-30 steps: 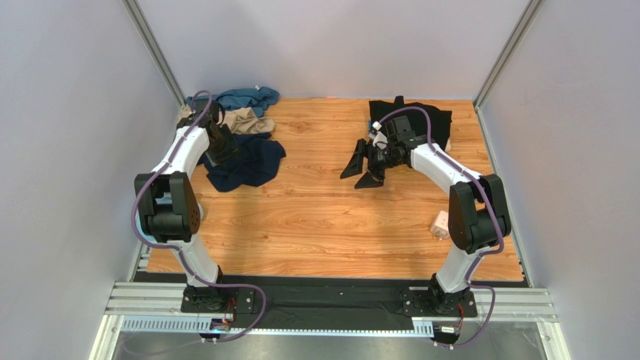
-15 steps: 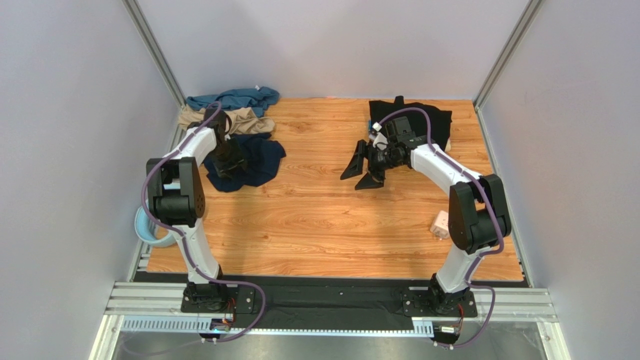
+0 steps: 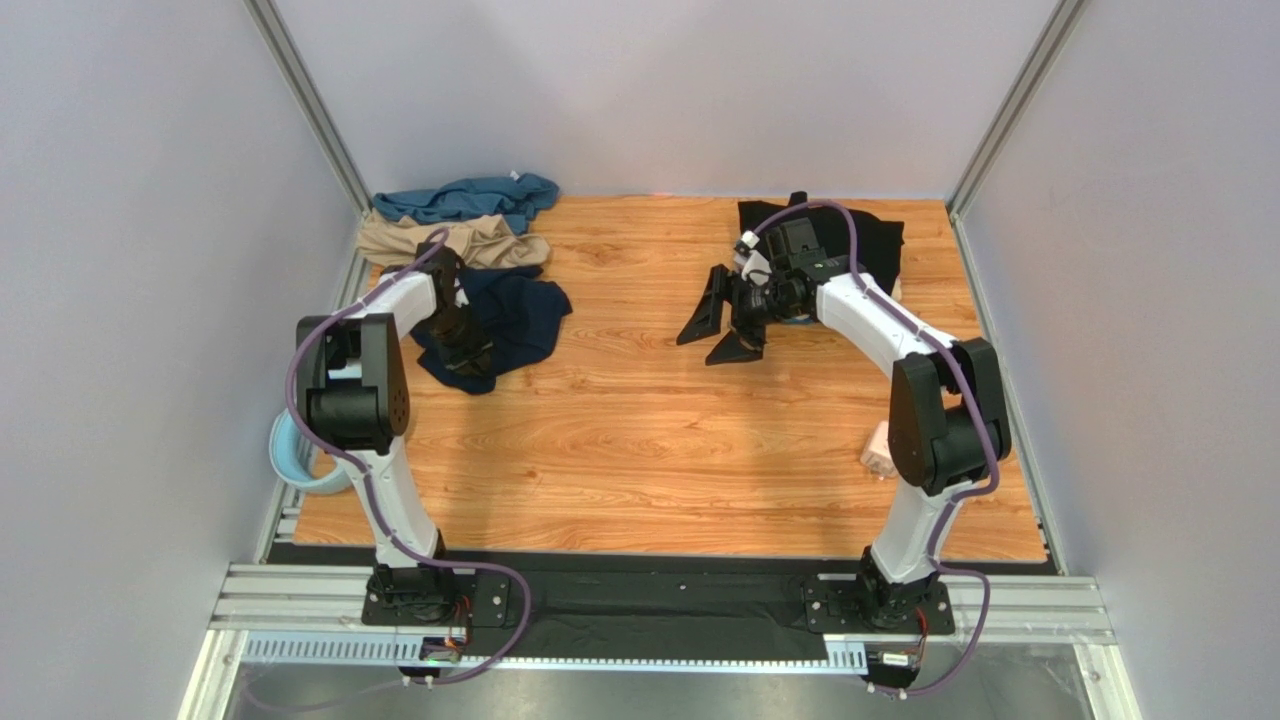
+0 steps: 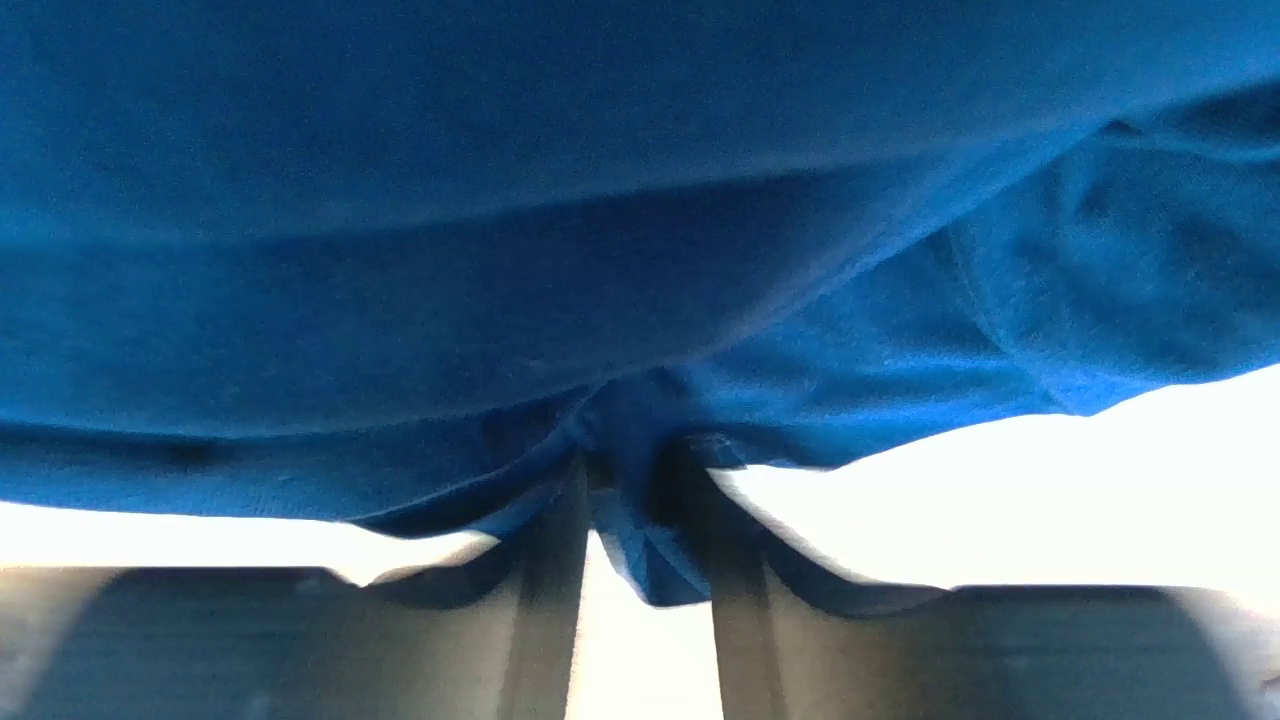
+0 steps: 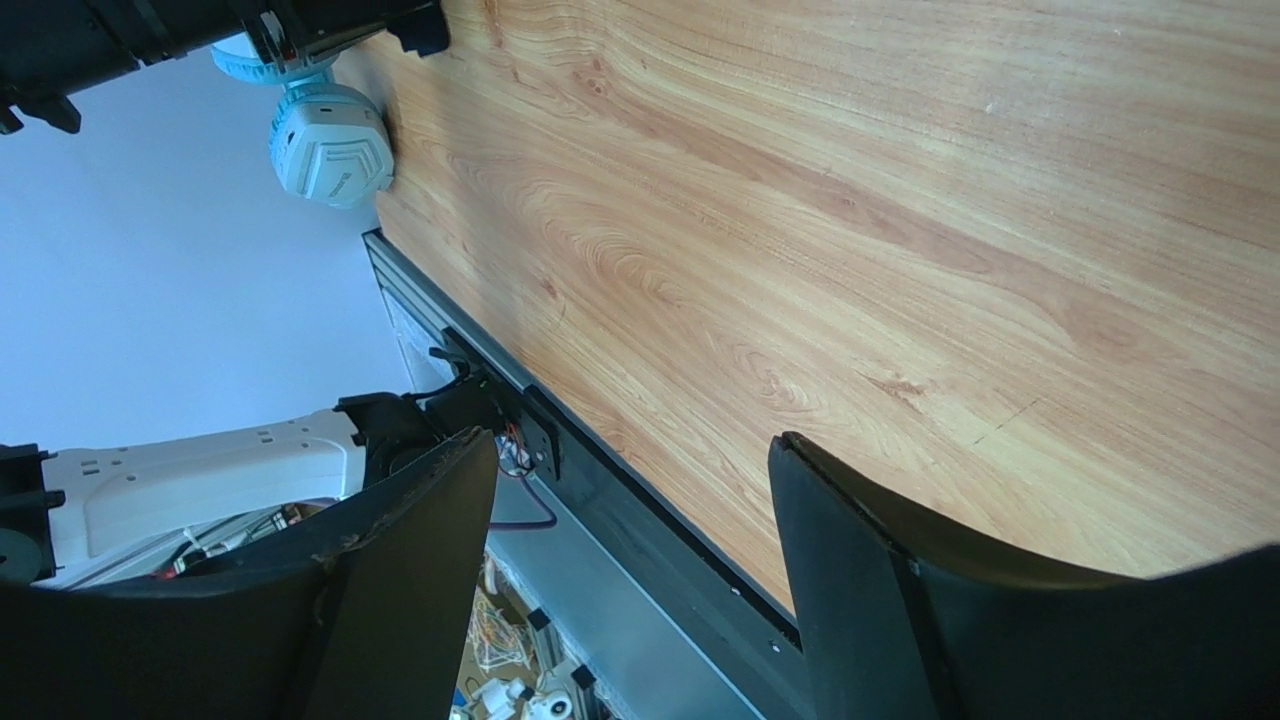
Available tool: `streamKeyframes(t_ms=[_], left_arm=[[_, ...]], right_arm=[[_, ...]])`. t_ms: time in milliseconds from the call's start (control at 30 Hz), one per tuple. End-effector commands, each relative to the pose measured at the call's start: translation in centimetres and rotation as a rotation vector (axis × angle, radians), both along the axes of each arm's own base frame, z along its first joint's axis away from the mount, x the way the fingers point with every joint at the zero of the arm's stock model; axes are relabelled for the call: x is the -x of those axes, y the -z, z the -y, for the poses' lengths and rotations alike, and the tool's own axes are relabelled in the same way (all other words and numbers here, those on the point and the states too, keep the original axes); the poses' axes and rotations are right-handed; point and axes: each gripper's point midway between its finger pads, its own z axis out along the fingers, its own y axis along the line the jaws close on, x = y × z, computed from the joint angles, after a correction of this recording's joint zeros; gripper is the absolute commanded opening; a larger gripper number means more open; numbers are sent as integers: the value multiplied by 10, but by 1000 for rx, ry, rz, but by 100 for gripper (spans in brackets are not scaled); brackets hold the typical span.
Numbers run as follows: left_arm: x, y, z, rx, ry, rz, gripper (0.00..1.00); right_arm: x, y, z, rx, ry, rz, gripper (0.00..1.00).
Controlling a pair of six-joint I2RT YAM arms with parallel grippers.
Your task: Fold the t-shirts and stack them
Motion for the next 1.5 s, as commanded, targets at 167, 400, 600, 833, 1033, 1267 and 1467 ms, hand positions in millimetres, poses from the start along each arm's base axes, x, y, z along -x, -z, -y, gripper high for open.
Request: streamKeyframes(t_ms=[167, 400, 600, 833, 1033, 1267, 1467], left_arm=[[-1, -10, 9, 56, 10, 45, 0], [-49, -132, 21, 123, 10, 382, 0], [-71, -271, 39, 162, 39, 659, 0], [-35, -390, 64, 296, 154, 960, 0], [0, -412, 126, 512, 390, 1024, 0], [64, -485, 177, 609, 618, 1188, 0], [119, -560, 172, 620, 716, 1401, 0]], right_arm=[[-24, -19, -1, 3, 22, 65, 72], [-45, -31, 9, 1, 75, 92, 72], [-67, -34, 6, -23, 118, 61, 70], [-77, -22, 10, -3, 175, 12, 69], [-74, -6, 13, 12, 203, -43, 68], [-76, -14, 14, 11, 206, -17, 68], [-74, -17, 16, 14, 209, -10, 68]])
